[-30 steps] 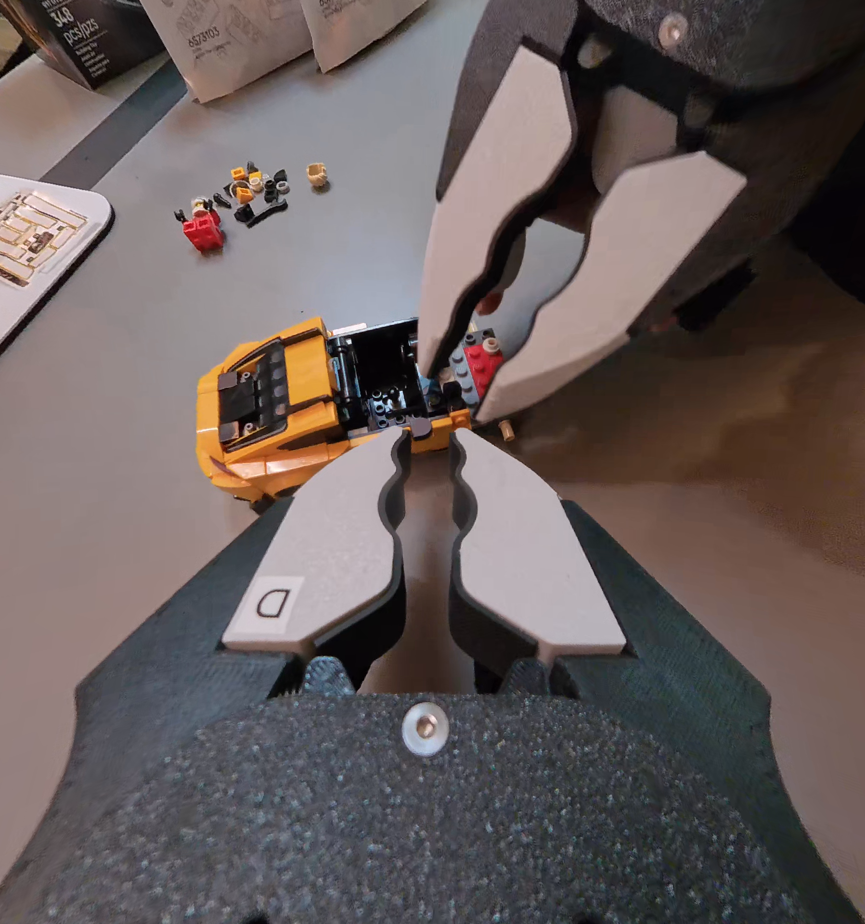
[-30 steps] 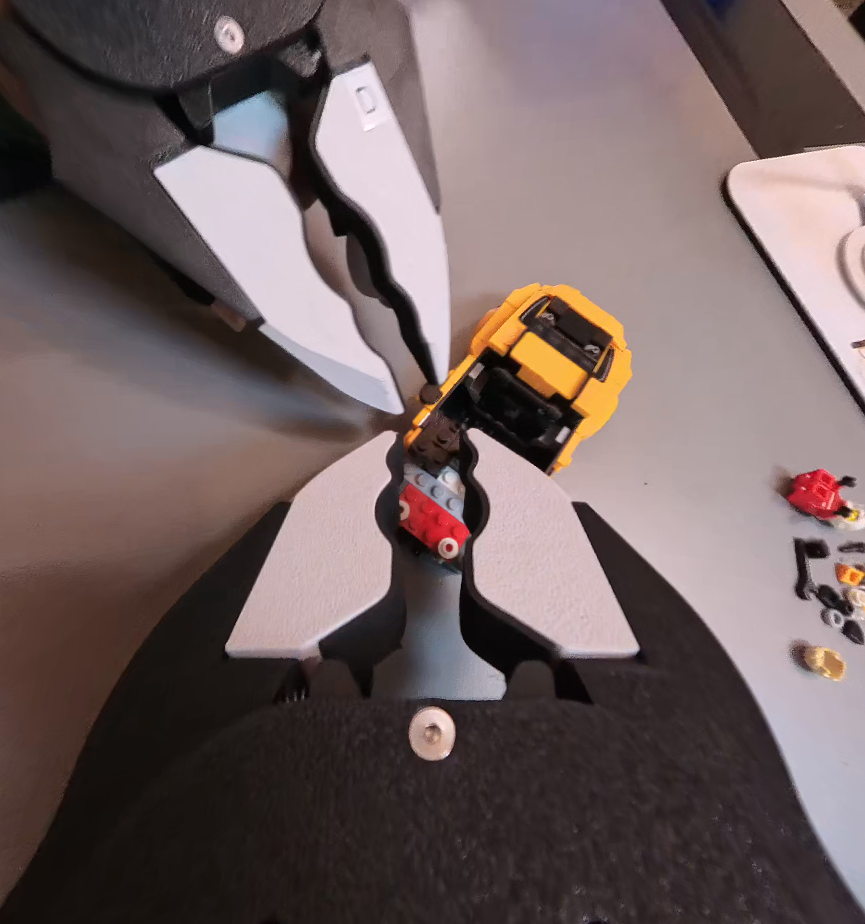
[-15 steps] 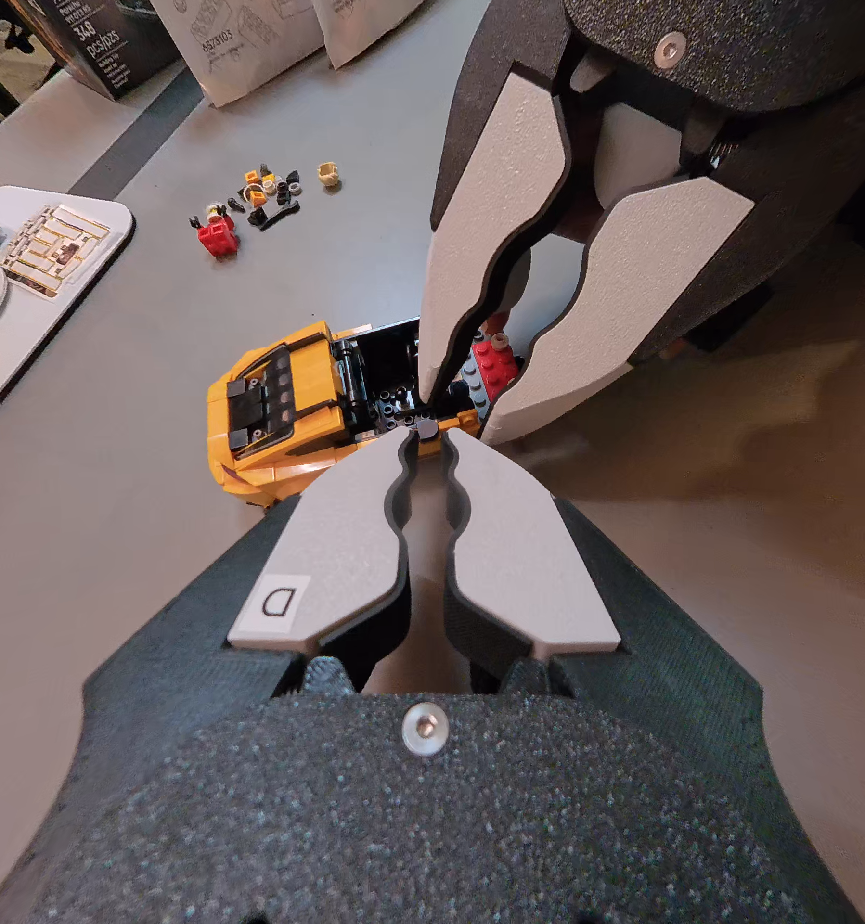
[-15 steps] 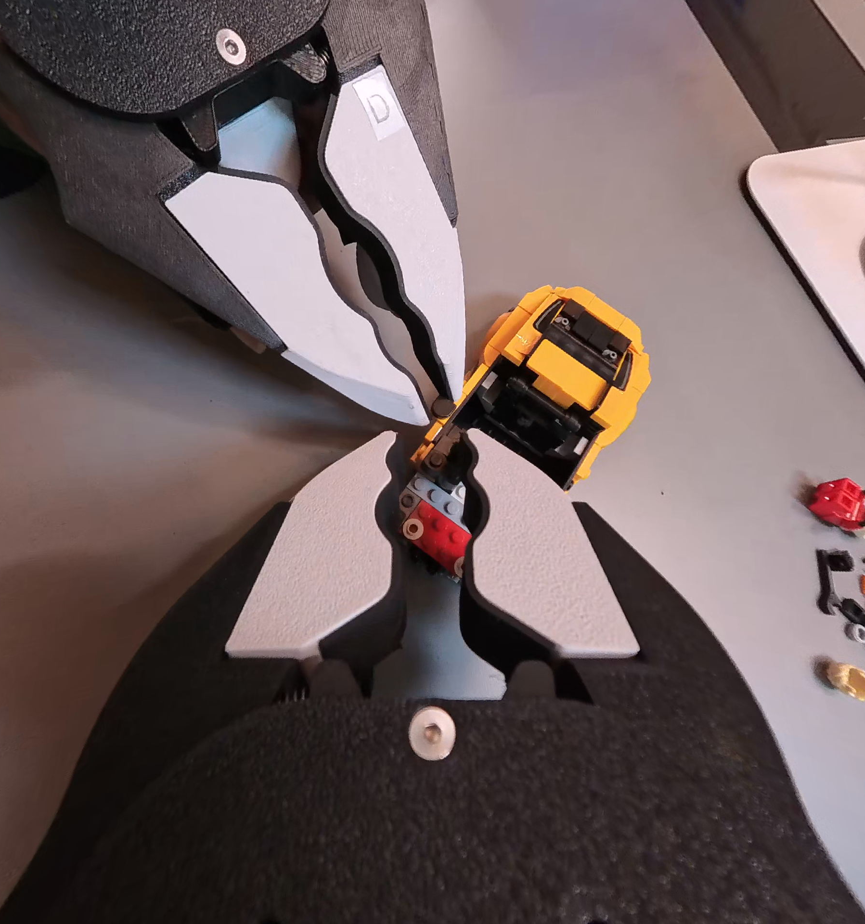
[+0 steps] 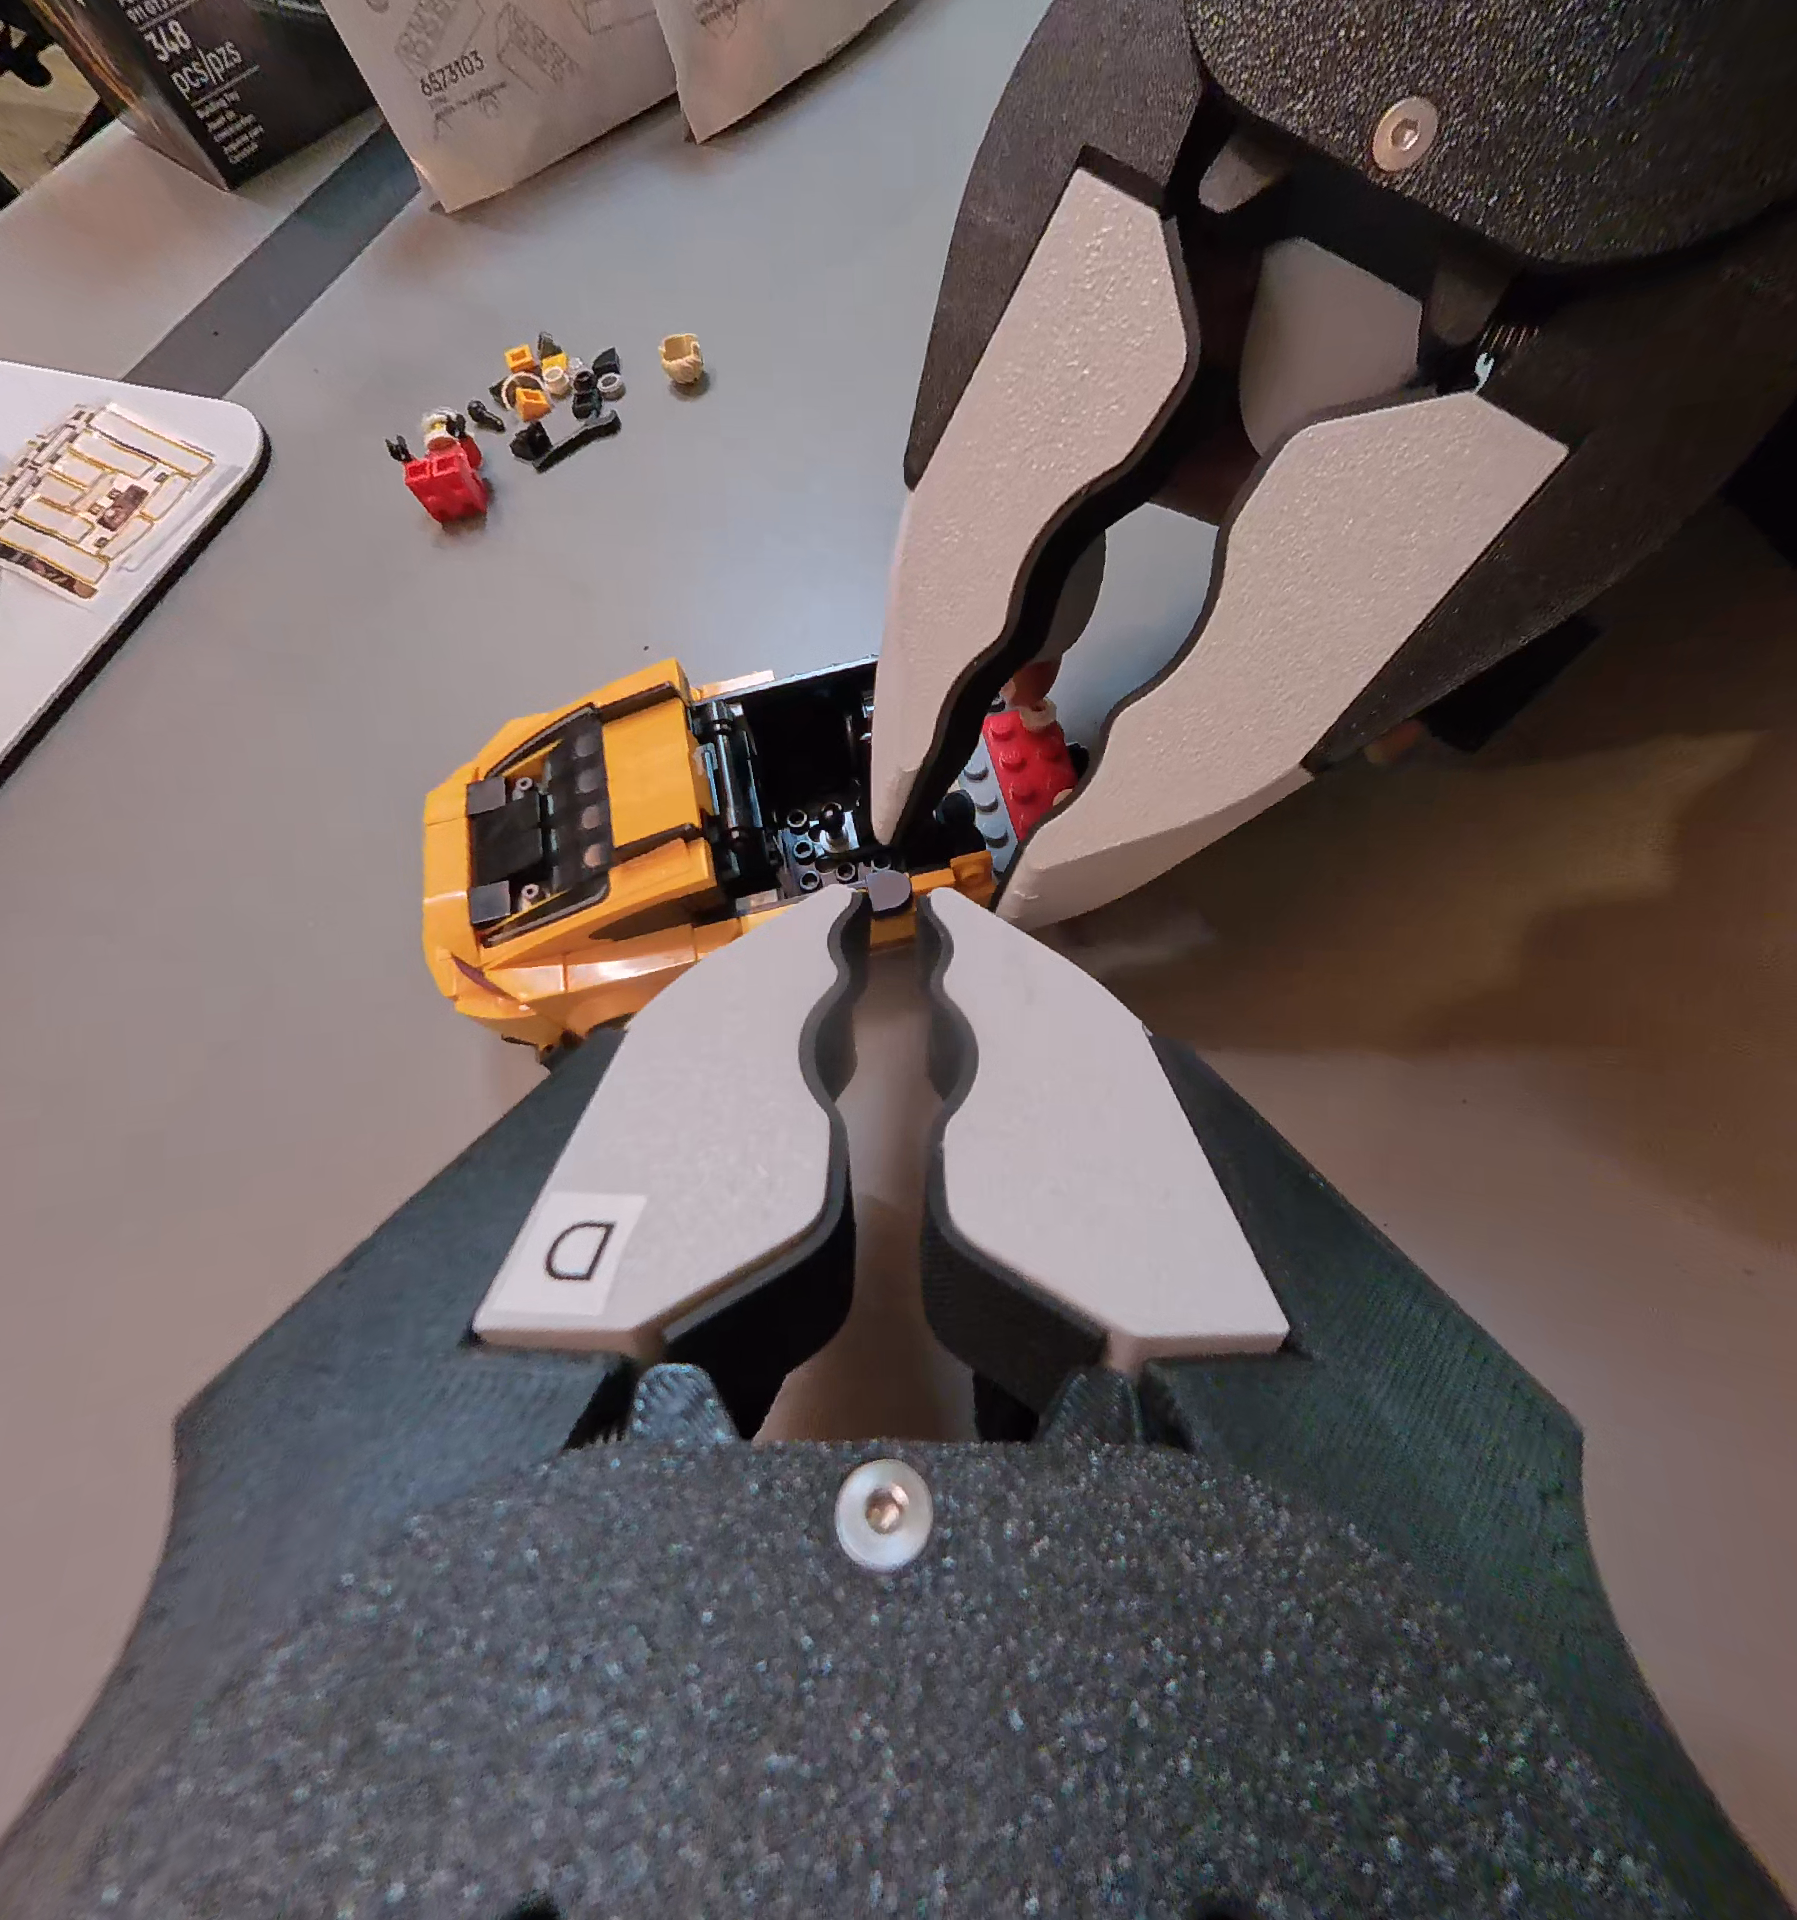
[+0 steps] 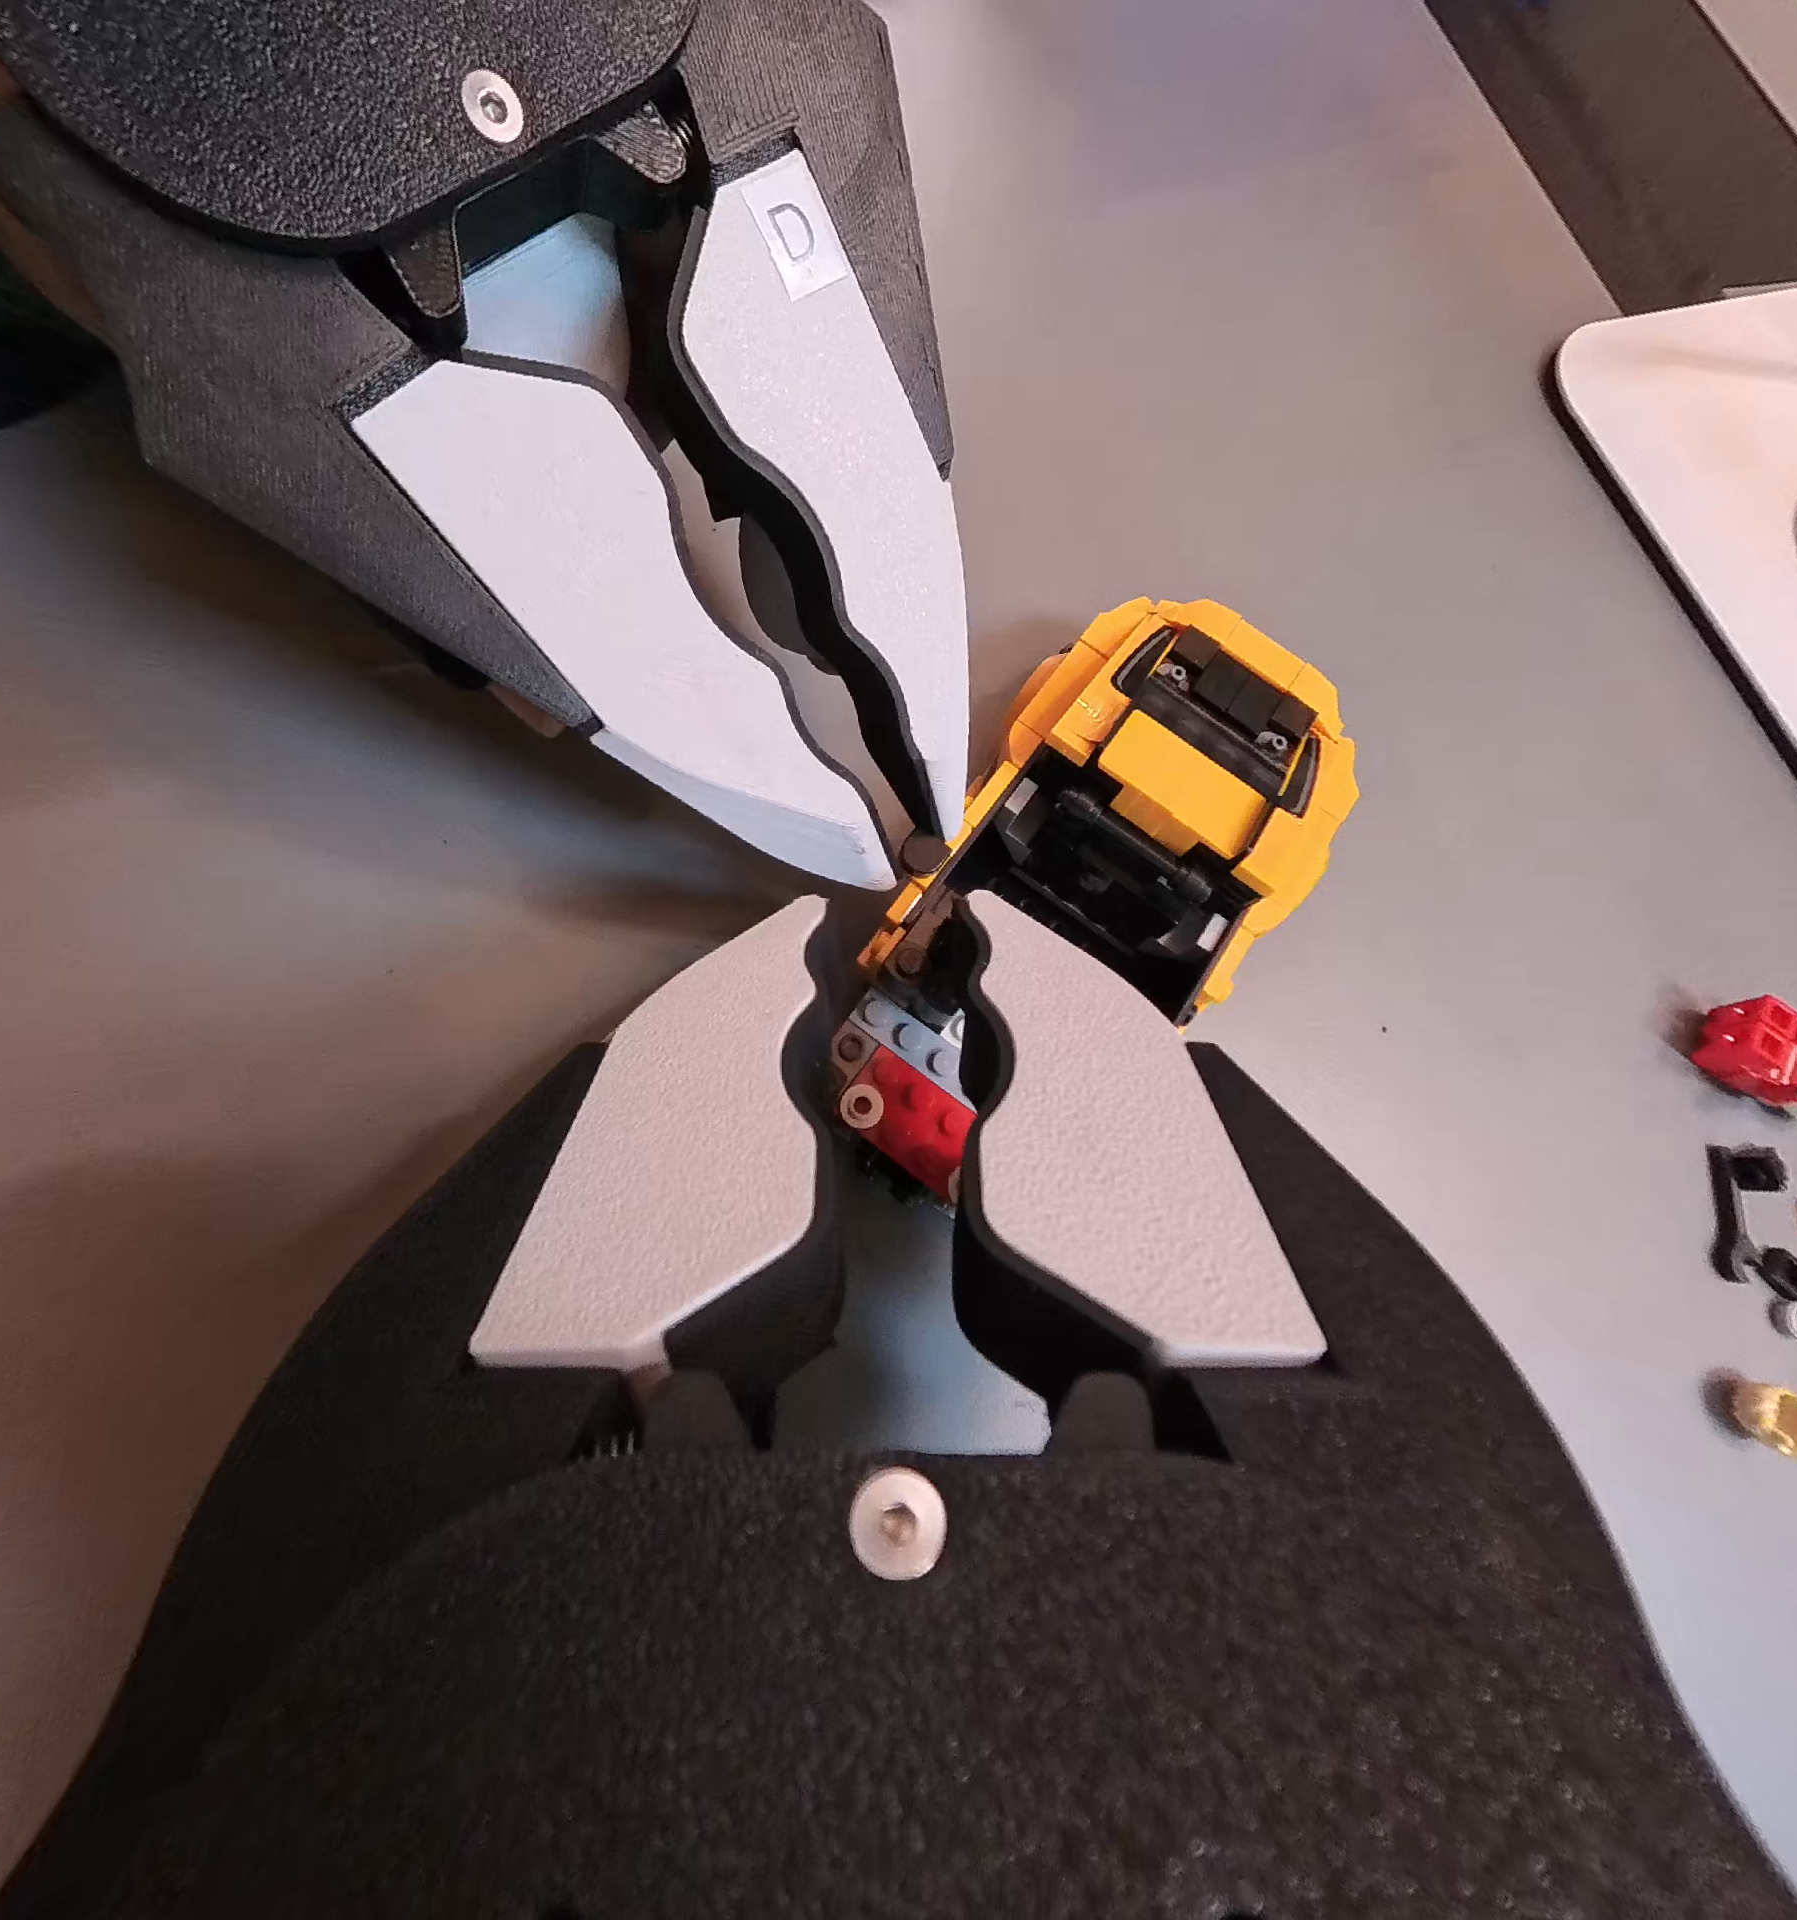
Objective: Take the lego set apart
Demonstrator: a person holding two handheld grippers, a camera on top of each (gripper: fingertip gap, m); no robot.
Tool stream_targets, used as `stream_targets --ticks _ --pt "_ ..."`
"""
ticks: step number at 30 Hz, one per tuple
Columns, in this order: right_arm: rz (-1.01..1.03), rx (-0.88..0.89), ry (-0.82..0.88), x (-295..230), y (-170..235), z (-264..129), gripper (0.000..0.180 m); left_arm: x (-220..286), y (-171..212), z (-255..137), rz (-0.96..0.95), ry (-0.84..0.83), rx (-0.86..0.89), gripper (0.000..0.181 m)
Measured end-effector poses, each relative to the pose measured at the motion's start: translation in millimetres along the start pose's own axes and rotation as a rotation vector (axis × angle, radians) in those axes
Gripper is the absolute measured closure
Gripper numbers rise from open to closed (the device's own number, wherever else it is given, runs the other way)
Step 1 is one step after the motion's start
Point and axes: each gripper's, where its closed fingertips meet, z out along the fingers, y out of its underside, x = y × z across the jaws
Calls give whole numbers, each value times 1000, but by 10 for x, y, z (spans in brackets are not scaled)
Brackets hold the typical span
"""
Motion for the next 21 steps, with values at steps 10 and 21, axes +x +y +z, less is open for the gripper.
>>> stream_targets --ticks 10,21 --pt "13 -27 17 27 25 18 162 20 4 -6 -14 14 -3 173" --pt "-1 -74 40 7 41 52 163 51 4 -12 -42 41 0 173"
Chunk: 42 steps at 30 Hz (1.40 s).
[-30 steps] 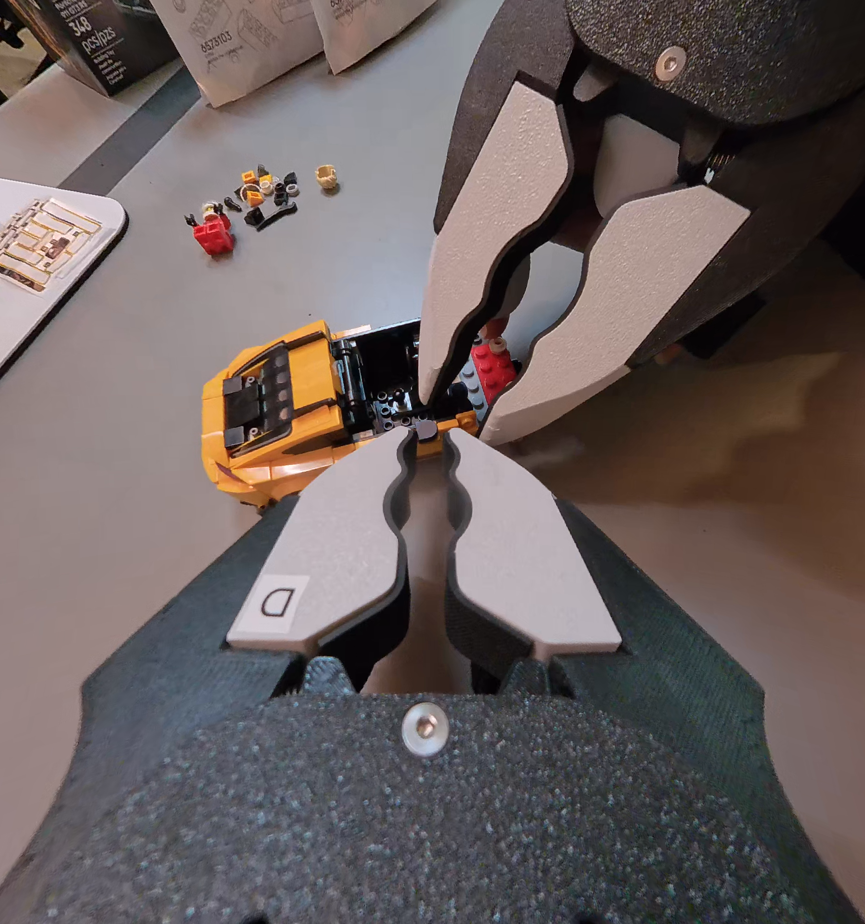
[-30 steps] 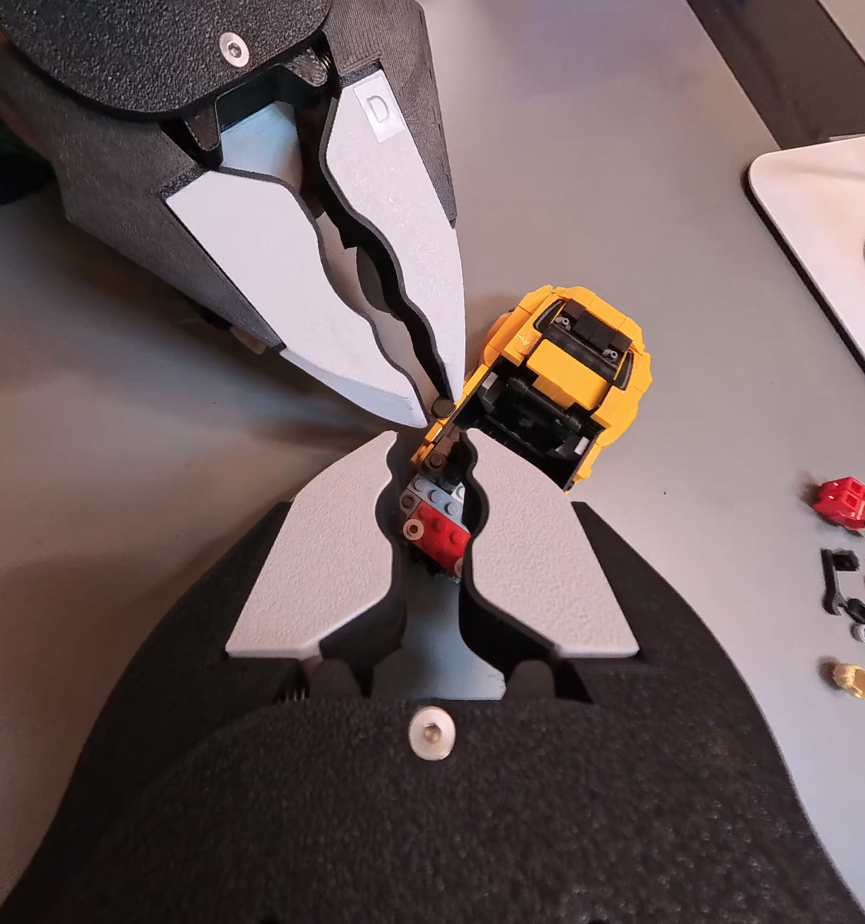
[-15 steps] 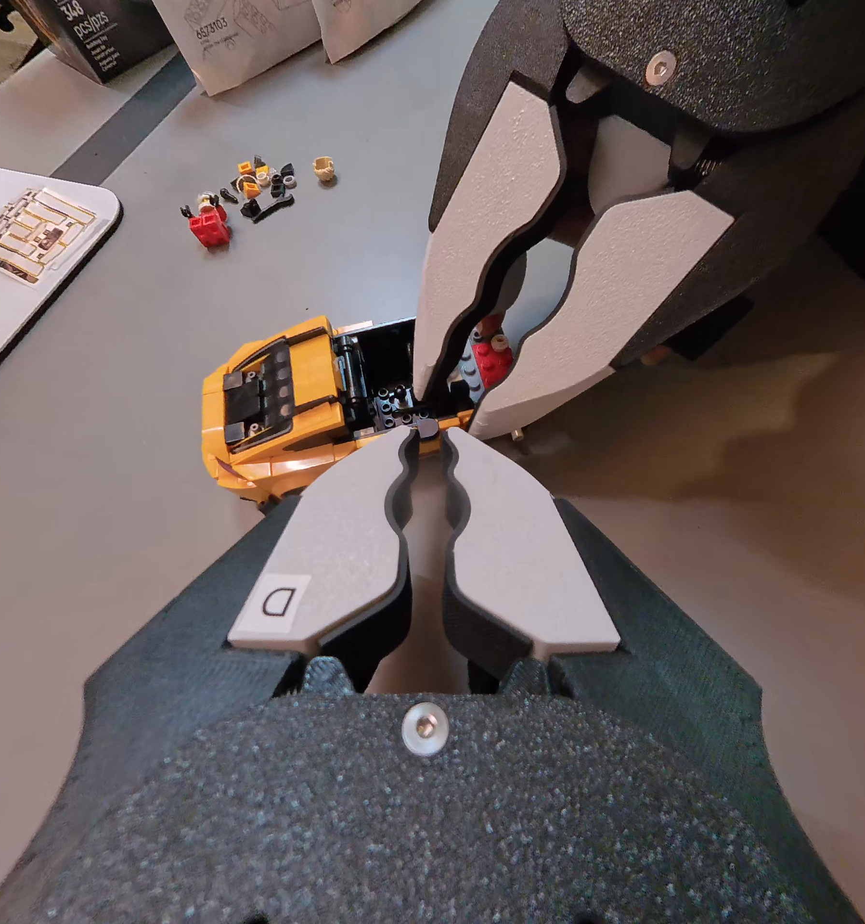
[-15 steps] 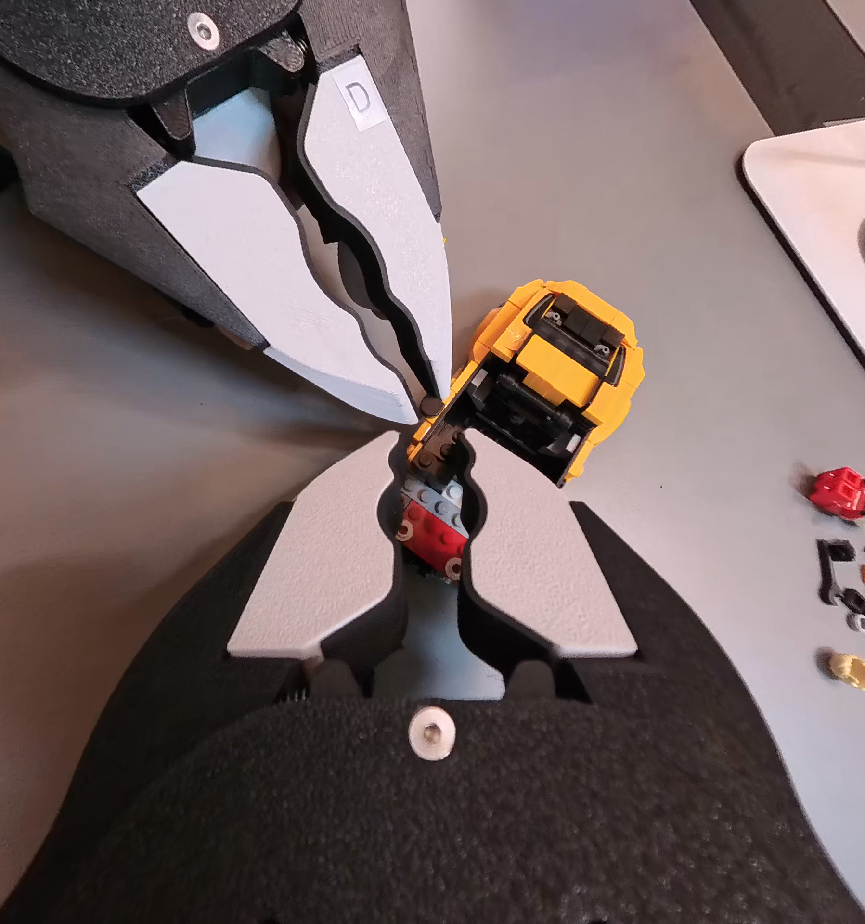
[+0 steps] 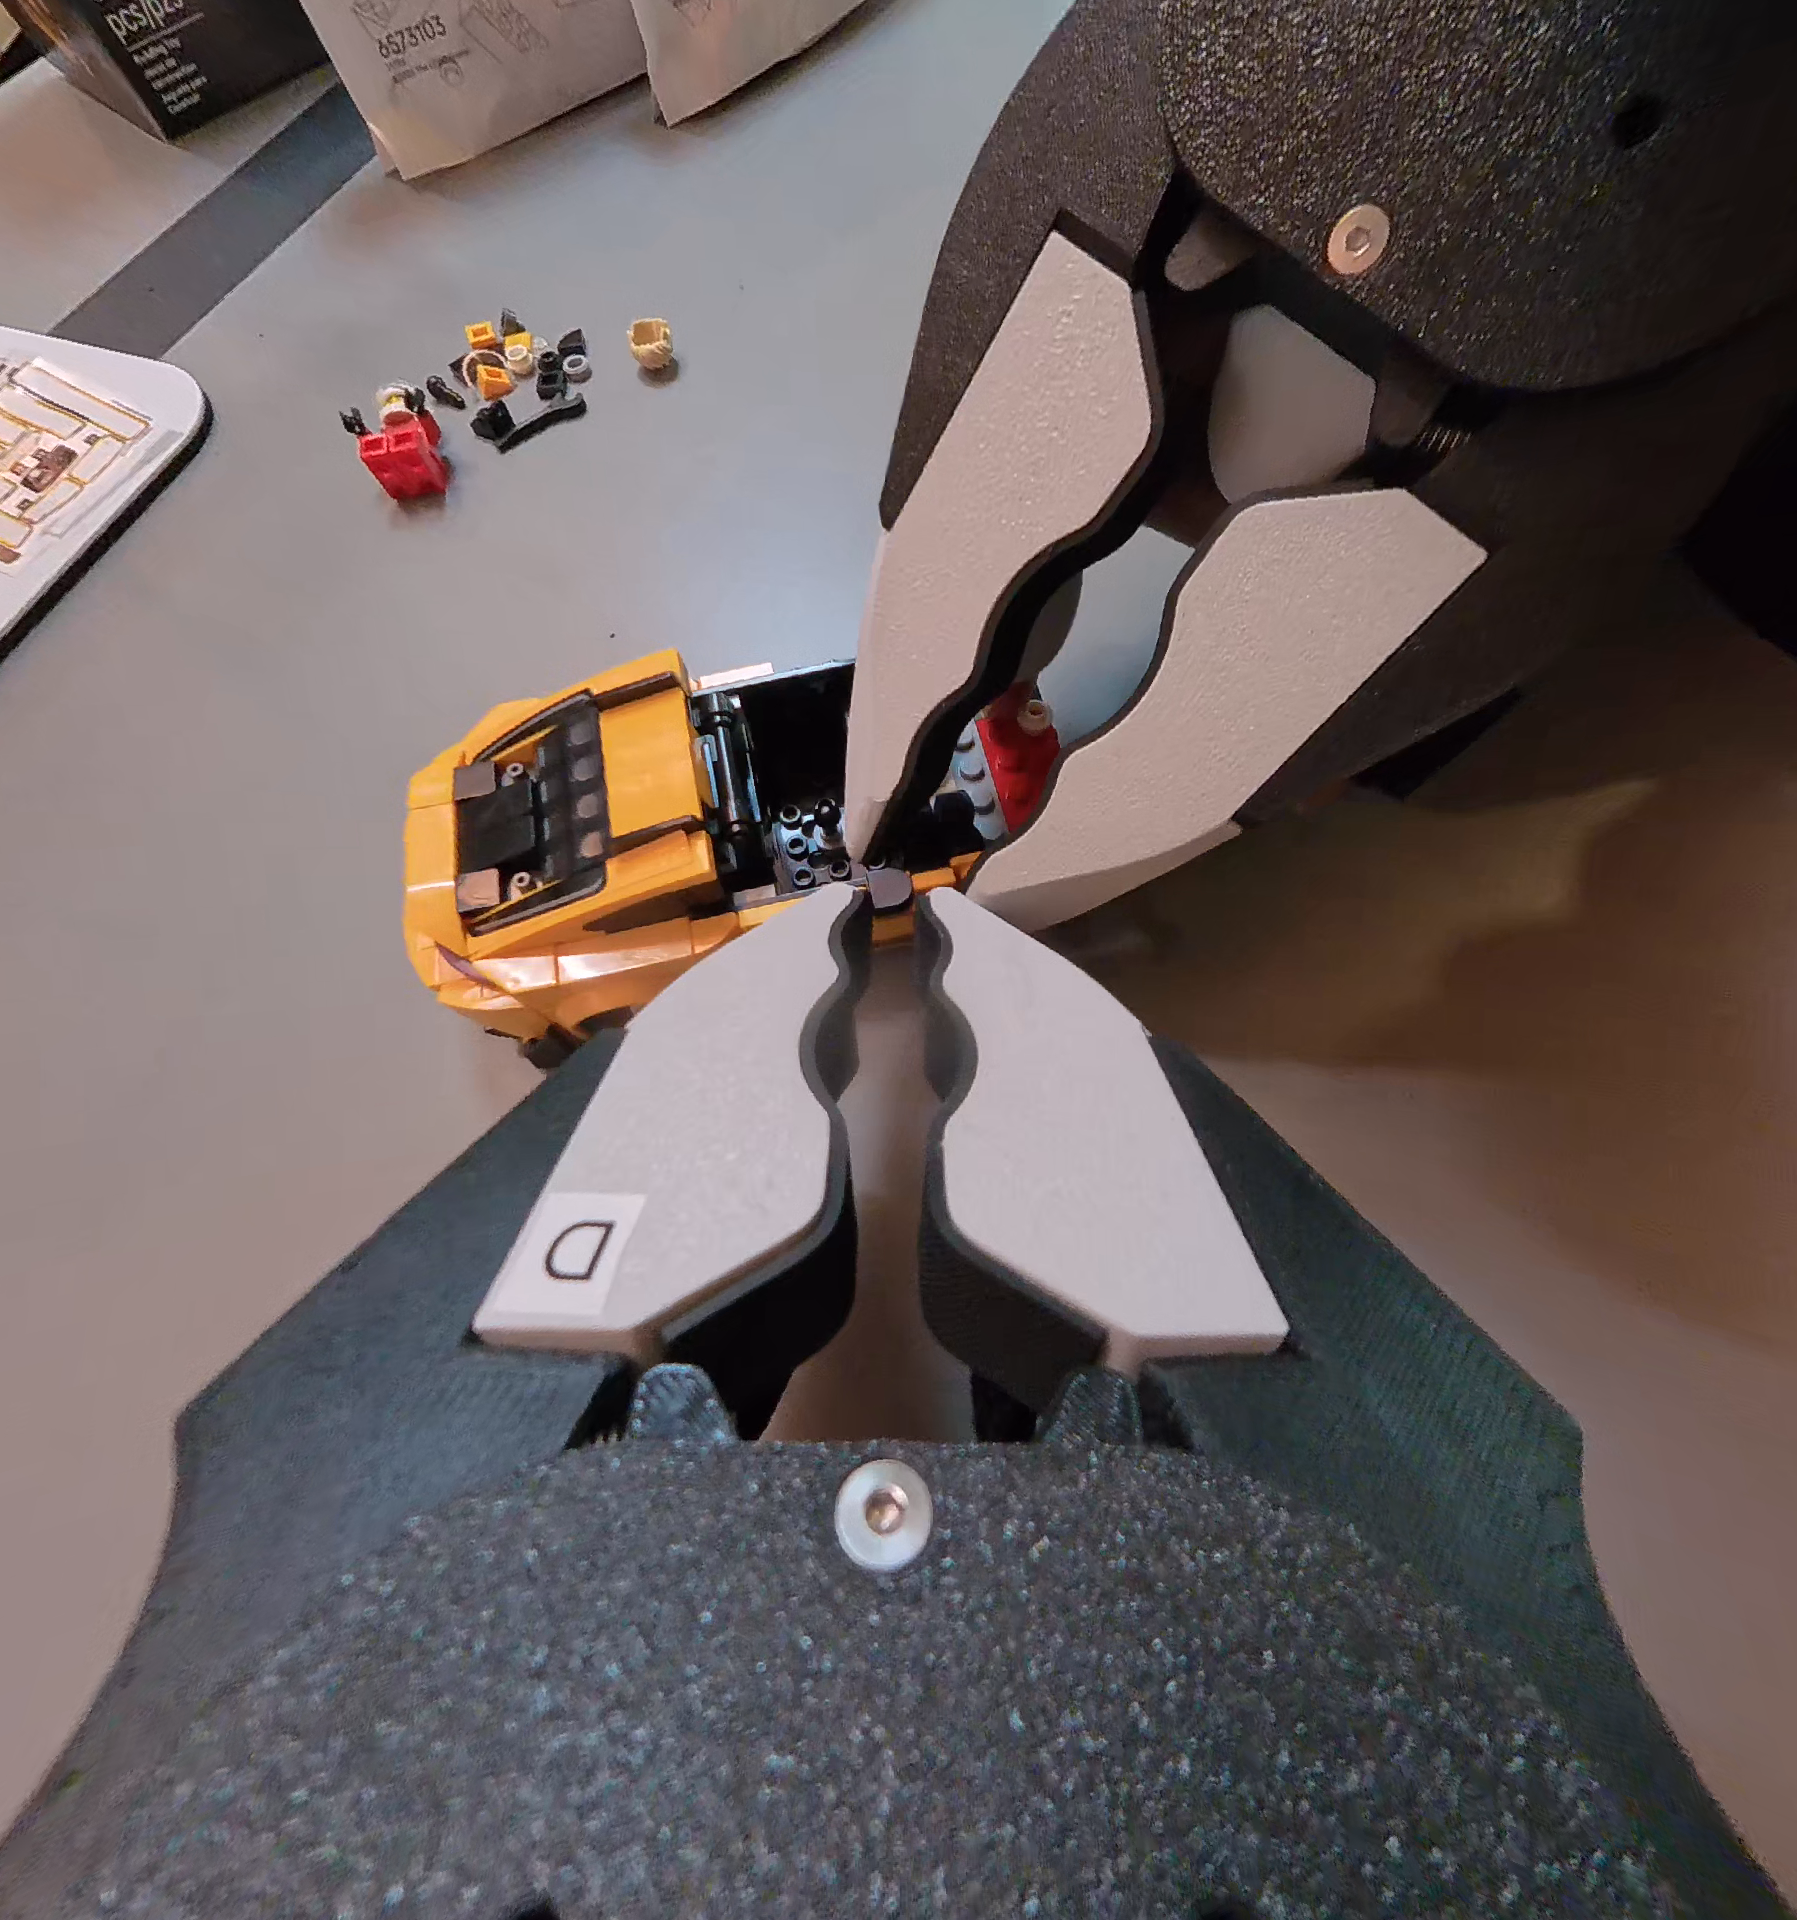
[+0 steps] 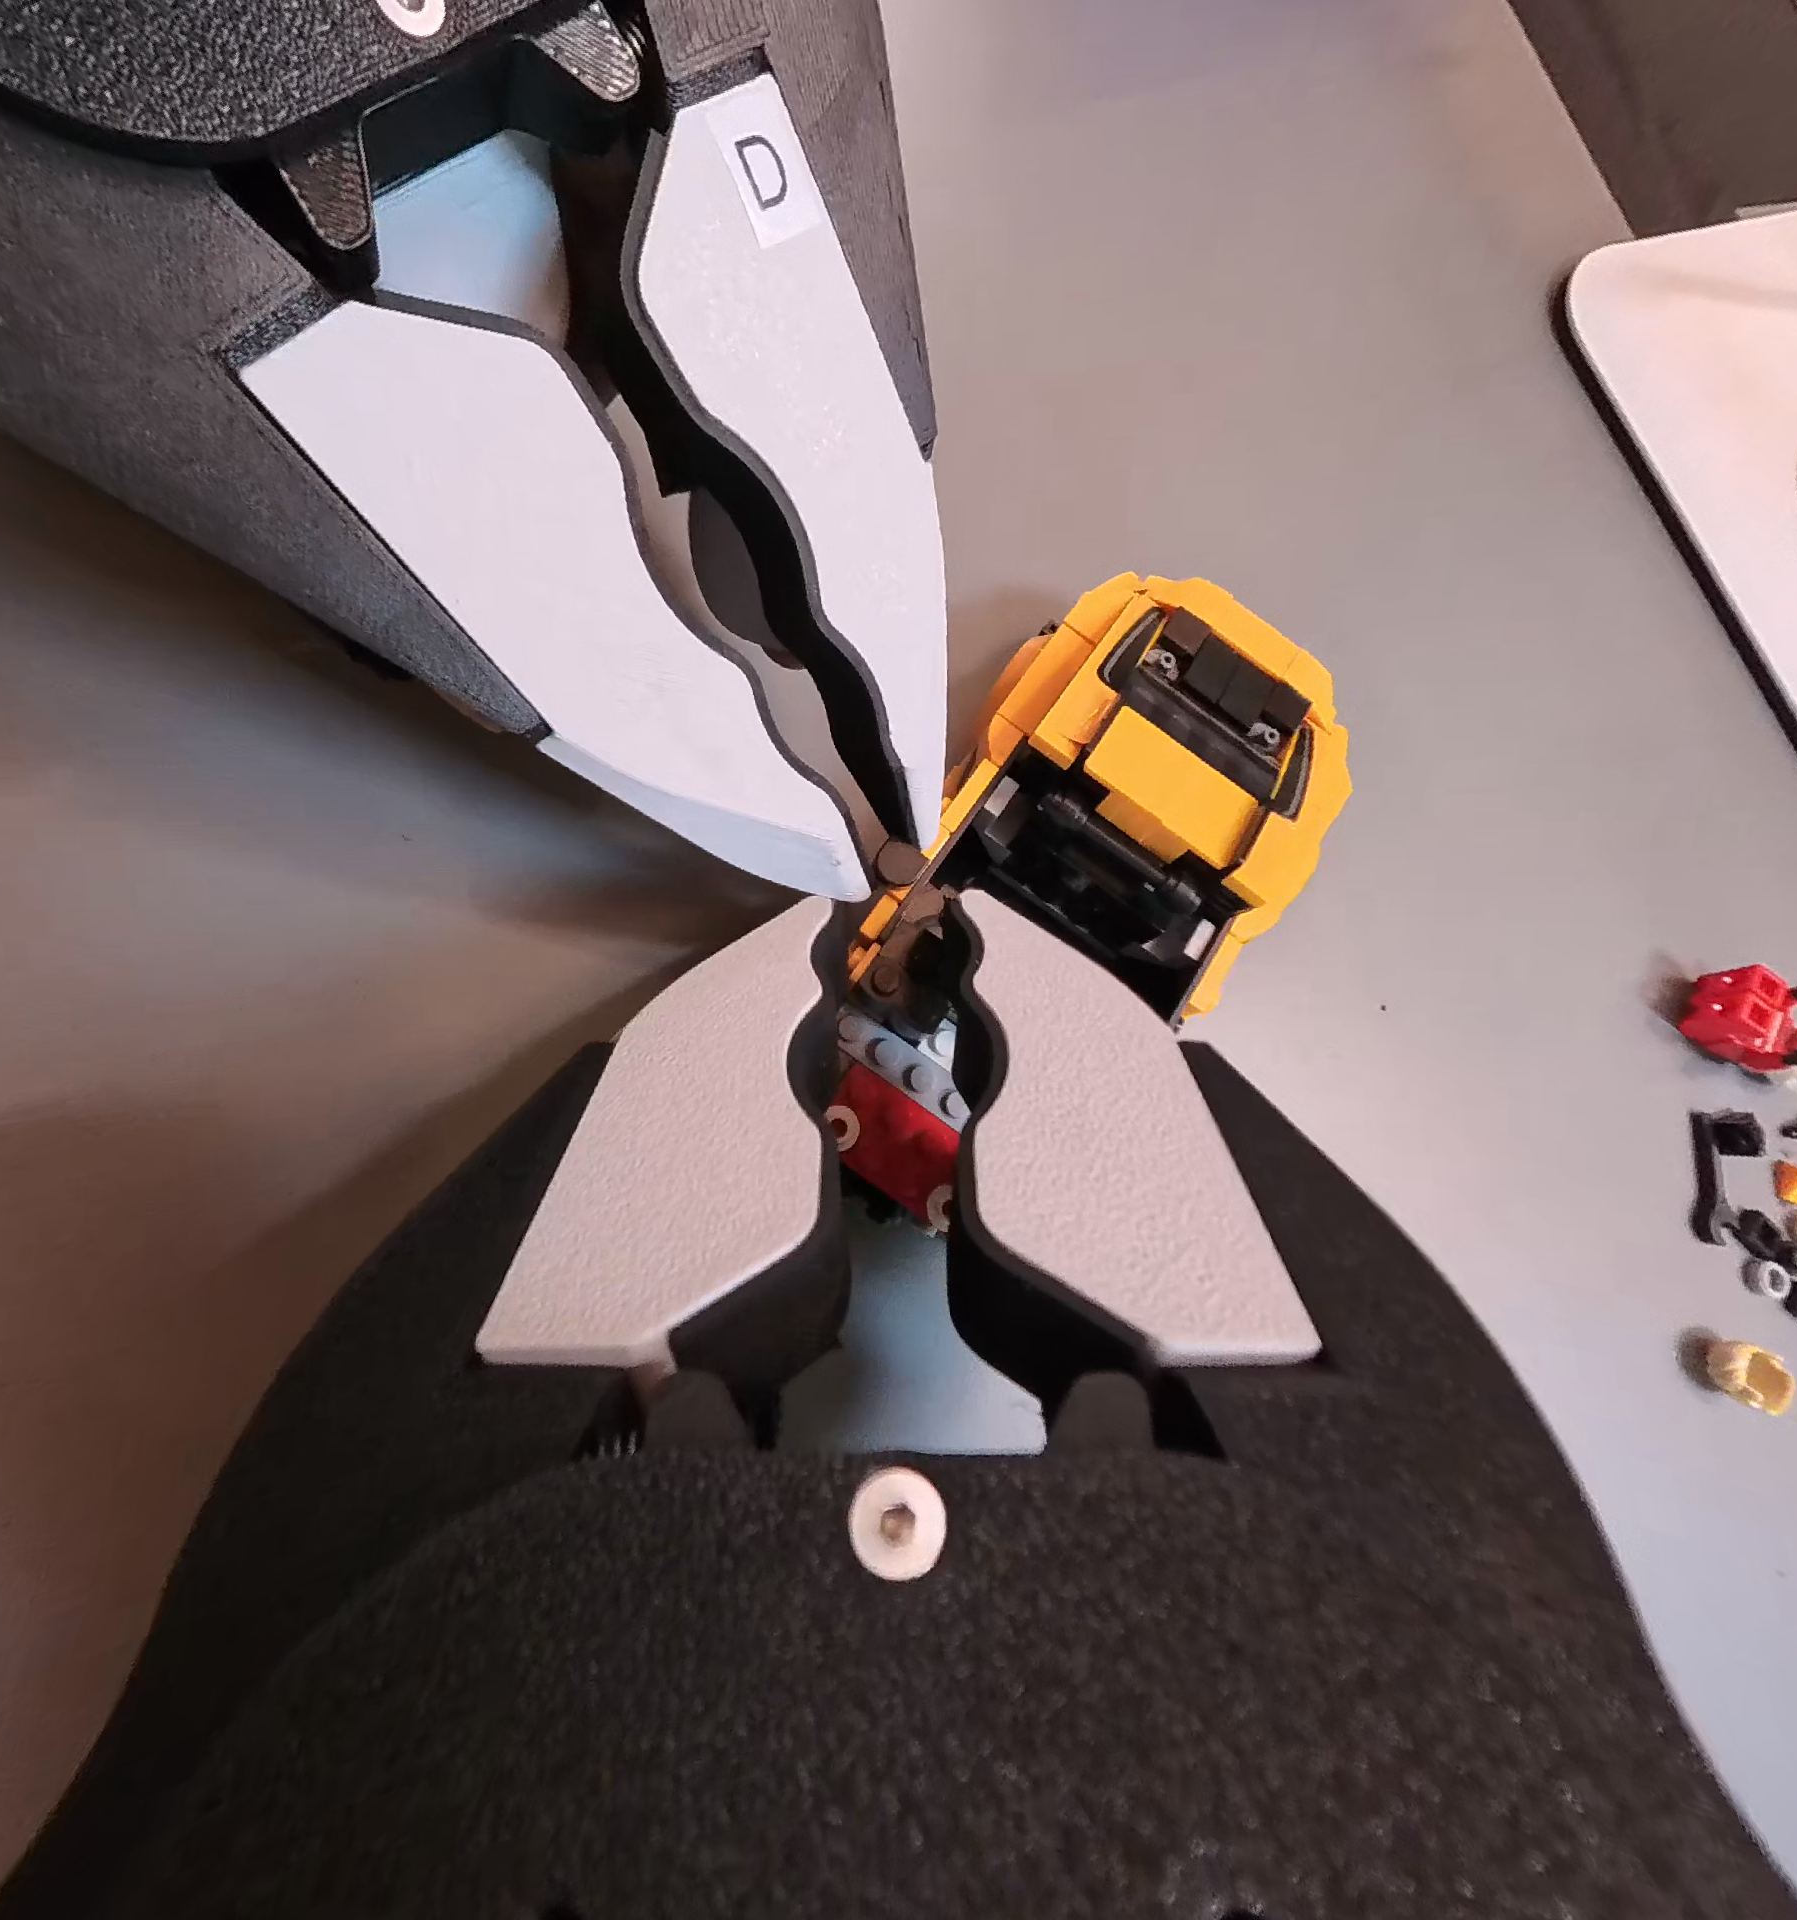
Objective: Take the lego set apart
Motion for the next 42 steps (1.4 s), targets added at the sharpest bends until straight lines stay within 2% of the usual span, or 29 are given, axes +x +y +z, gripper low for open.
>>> stream_targets --ticks 21,29,35,42 --pt "130 -1 20 102 43 -29 168 -41 55 -87 -62 25 11 173" --pt "81 -4 26 97 52 -35 168 -151 15 -208 -91 29 74 173" --pt "-27 -15 26 94 101 -84 169 -164 -91 -376 -191 141 195 174" --pt "-36 42 10 93 38 -190 168 -36 -330 -546 -432 410 374 173"
